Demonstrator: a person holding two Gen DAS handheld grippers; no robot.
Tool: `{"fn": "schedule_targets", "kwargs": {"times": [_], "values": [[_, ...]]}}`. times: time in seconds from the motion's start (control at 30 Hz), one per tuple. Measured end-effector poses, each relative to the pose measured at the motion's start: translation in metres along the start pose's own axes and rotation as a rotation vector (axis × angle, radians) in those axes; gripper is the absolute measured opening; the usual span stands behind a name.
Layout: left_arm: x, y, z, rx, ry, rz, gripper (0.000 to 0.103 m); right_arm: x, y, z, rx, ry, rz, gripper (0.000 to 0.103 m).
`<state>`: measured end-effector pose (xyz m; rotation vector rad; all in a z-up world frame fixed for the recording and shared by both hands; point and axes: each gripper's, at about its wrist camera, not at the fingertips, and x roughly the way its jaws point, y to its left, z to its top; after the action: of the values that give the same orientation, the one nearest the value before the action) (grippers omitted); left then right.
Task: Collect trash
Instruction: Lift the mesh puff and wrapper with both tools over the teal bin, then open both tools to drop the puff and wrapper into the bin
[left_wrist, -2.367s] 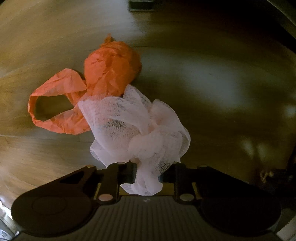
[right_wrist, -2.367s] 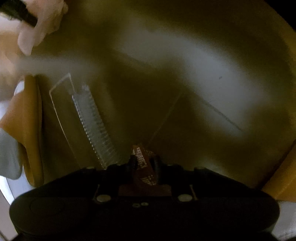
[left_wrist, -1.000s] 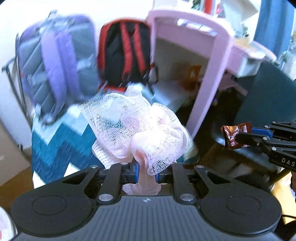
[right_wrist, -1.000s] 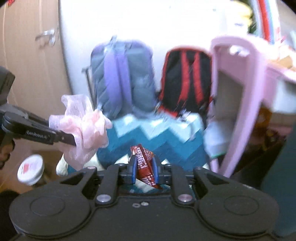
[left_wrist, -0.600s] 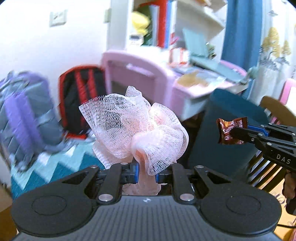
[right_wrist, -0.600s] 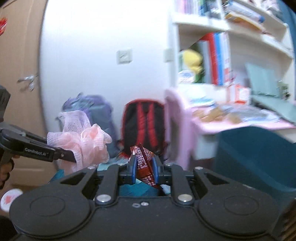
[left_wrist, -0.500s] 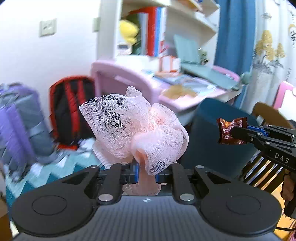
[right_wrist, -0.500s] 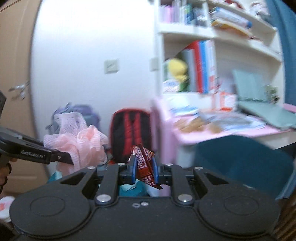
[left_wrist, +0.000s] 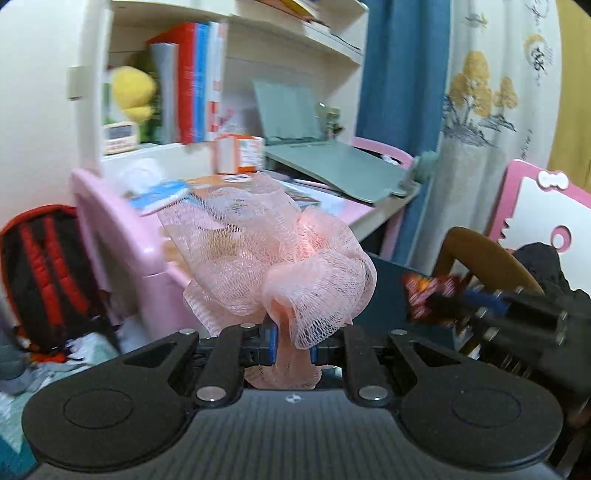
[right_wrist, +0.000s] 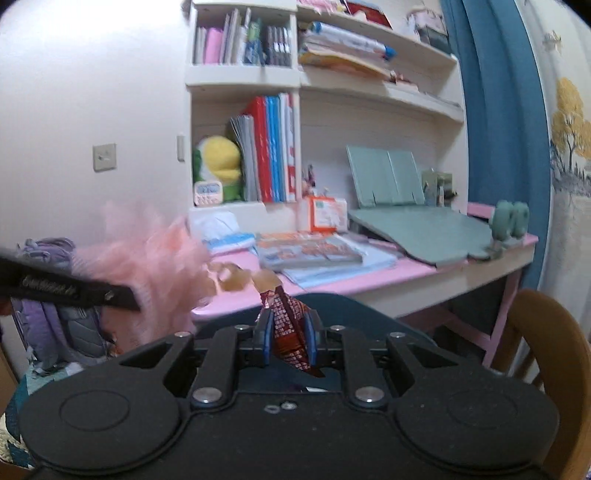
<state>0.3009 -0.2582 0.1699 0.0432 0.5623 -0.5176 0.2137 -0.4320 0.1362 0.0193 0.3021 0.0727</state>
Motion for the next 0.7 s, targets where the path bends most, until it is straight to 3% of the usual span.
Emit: {"fn": "schedule_targets", "kwargs": {"times": [0.27, 0.5, 0.7], "values": [[0.063, -0.036, 0.018, 0.022, 0.069, -0.080, 0.015, 0.027, -0.013, -0.019, 0.011, 0.092, -0.034, 0.018], [0.113, -0.043, -0.002, 0.028, 0.204, -0.076, 0.015, 0.041, -0.010, -0.029, -0.012, 0.154, -0.062, 0.020], [0.126, -0.039, -0.012, 0.018, 0.247, -0.069, 0.017, 0.049, -0.015, -0.034, 0.034, 0.201, -0.052, 0.024]]}}
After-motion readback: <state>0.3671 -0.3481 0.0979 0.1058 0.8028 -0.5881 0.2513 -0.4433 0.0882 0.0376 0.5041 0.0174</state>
